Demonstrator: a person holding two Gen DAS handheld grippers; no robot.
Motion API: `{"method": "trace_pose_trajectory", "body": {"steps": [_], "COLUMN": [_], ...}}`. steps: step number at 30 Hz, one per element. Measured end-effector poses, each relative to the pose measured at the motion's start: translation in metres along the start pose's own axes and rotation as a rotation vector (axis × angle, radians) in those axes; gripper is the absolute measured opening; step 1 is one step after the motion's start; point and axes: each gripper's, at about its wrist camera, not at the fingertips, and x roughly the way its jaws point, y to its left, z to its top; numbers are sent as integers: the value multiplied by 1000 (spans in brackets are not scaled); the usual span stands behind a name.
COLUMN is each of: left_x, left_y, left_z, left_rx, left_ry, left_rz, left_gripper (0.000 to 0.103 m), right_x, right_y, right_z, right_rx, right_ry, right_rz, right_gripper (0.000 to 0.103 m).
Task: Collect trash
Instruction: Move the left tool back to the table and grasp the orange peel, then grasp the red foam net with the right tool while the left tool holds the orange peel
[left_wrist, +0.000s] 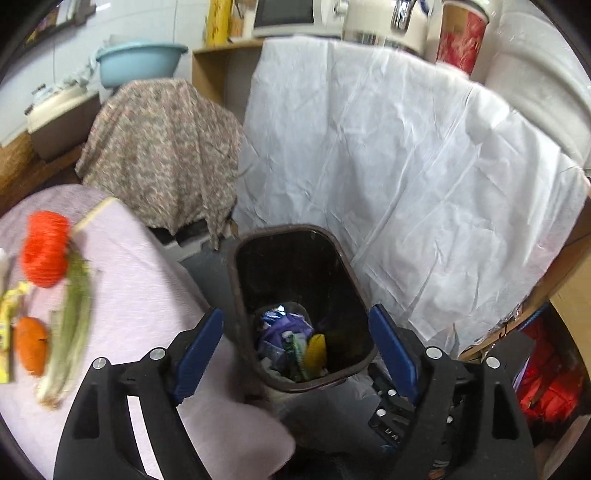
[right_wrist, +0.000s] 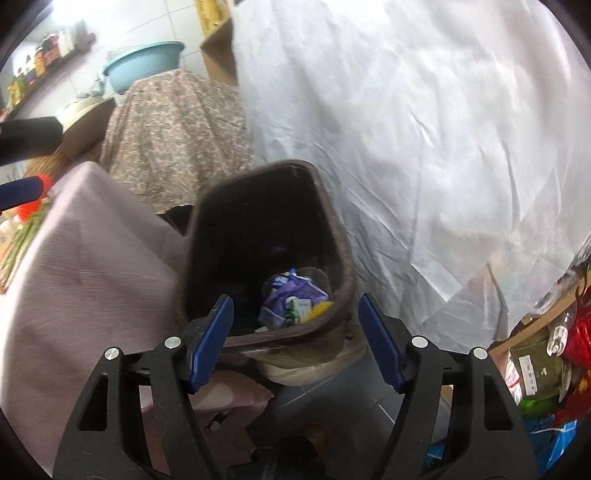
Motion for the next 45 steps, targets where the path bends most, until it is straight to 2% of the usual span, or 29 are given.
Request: {"method": "trace_pose_trajectory", "body": {"steps": [7, 14, 17, 22, 27, 33, 38, 40, 45], "left_x": [-52, -96, -104, -103, -81, -48, -31, -34, -52], "left_y": [50, 114, 143, 185, 200, 207, 208, 211, 213], "left_z": [-16, -35, -44, -53, -50, -37, -37, -38, -43], "left_rx": [-41, -104, -145, -222, -198, -183, -170, -193, -231], "left_ry": [-58, -113, -111, -81, -36, 19, 57, 56, 26], "left_rz": [25, 139, 191, 228, 265, 288, 289, 274, 235], "left_gripper": [82, 81, 81, 73, 64, 63, 48, 33, 27], "right_x": [-29, -57, -64, -75, -81, -87, -87, -86, -78], "right_y": [43, 92, 117, 146, 167, 170, 174, 178, 194], "right_z": [7, 16, 22, 25, 23, 22, 24, 26, 37], "right_rx": [-87, -164, -216, -259, -300, -327, -342, -351, -363], "right_ry": [-33, -70, -85, -103, -105, -105, -104, -102, -97], "right_rz": [79, 173, 218, 268, 286, 282, 281, 285, 341], "right_gripper": [71, 71, 71, 72, 72, 72, 72, 72, 72]}}
